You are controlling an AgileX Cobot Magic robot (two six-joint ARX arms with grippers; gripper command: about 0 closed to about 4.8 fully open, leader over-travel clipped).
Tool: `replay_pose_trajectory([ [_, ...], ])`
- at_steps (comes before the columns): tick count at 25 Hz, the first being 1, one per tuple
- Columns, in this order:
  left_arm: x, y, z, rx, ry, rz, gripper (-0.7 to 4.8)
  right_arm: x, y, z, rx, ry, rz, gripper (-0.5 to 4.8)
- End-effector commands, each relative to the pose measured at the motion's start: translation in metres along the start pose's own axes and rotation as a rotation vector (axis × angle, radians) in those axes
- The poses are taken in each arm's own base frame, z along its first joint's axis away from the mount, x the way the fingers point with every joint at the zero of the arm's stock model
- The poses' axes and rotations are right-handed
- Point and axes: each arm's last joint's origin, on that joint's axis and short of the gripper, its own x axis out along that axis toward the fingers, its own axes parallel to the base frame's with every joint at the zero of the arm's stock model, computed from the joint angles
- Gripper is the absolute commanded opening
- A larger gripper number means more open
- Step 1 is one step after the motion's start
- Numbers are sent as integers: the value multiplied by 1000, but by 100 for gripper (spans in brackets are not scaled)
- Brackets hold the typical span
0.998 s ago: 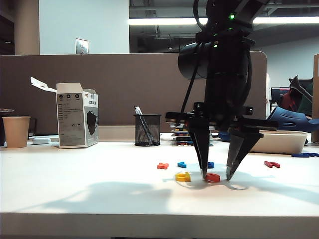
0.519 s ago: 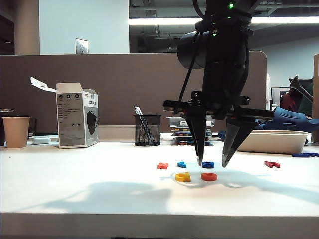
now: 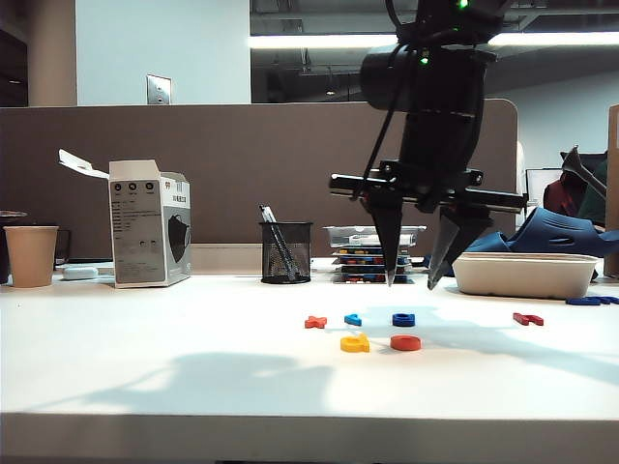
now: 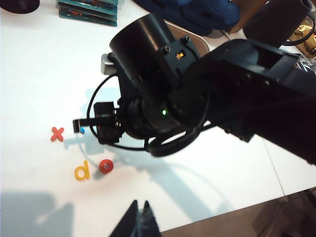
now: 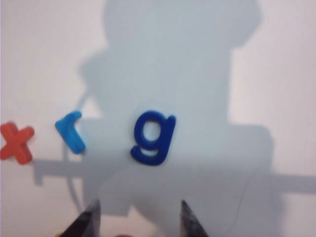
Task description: Select the appropriate letters from the row of letter magnets placed on the table to arrange into the word "dog".
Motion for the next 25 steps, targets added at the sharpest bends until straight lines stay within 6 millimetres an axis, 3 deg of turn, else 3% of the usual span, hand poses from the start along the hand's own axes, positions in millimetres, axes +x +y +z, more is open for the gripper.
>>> replay_pose_trajectory([
  [1, -2, -1, 2, -4, -15, -6, -2, 6, -2, 5, 4, -17, 10, 202],
  [17, -2, -1, 2, -4, -14, -6, -2, 43, 1, 21, -9, 17, 1, 198],
  [25, -2, -1, 2, -4, -14, -7, -2, 47, -4, 14, -22, 90, -88, 198],
])
